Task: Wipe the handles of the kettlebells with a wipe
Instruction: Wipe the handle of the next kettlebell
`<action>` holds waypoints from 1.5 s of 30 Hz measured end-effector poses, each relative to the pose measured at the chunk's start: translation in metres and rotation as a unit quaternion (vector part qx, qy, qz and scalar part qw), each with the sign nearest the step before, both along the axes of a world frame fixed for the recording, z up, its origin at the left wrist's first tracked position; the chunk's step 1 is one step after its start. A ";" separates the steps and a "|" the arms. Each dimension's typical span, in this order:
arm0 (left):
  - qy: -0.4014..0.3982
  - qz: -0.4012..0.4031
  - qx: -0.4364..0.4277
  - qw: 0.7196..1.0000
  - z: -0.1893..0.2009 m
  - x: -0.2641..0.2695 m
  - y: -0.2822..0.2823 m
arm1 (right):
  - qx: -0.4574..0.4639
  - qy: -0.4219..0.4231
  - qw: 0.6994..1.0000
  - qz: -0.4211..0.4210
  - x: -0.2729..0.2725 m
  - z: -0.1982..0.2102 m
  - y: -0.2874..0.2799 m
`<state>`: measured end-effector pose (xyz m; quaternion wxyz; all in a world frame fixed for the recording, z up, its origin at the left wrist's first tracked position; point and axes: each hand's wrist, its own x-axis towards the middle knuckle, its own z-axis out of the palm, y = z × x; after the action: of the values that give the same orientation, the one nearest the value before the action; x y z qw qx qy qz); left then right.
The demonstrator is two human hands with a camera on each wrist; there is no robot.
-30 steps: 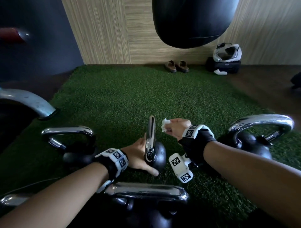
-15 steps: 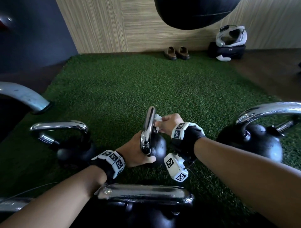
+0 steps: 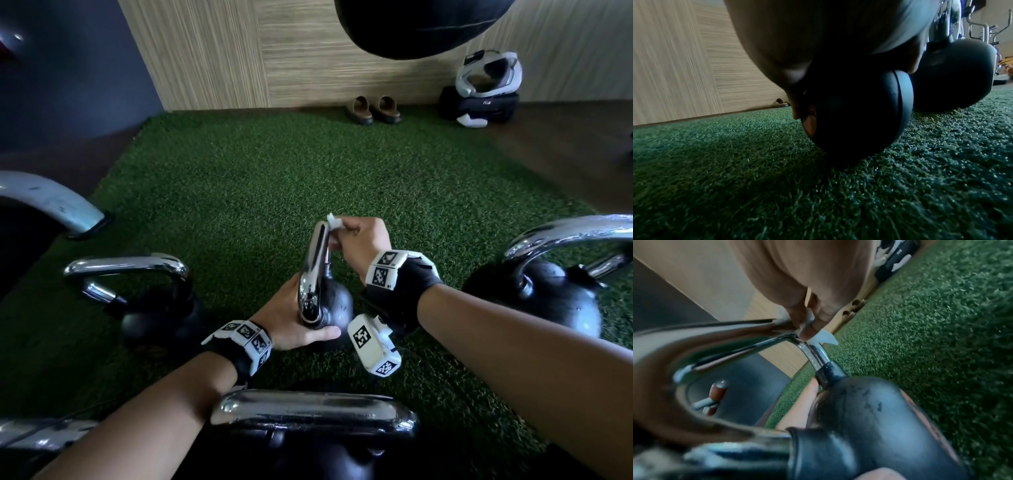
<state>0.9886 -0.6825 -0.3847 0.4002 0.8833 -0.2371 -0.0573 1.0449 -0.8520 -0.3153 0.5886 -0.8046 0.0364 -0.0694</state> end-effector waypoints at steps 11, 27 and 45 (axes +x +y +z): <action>0.056 0.029 0.041 0.997 -0.003 0.010 0.003 | -0.129 -0.069 0.983 0.110 -0.021 0.039 -0.008; 0.103 0.055 0.010 0.993 0.012 0.013 -0.001 | -0.022 0.057 0.985 0.164 -0.039 0.043 -0.009; 0.094 0.003 -0.027 0.995 0.017 0.012 -0.002 | -0.112 0.018 0.960 0.256 -0.058 0.029 -0.016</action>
<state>1.0010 -0.6841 -0.3678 0.4448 0.8636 -0.1970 -0.1321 0.9870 -0.8678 -0.2863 0.4921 -0.8488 -0.1682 0.0951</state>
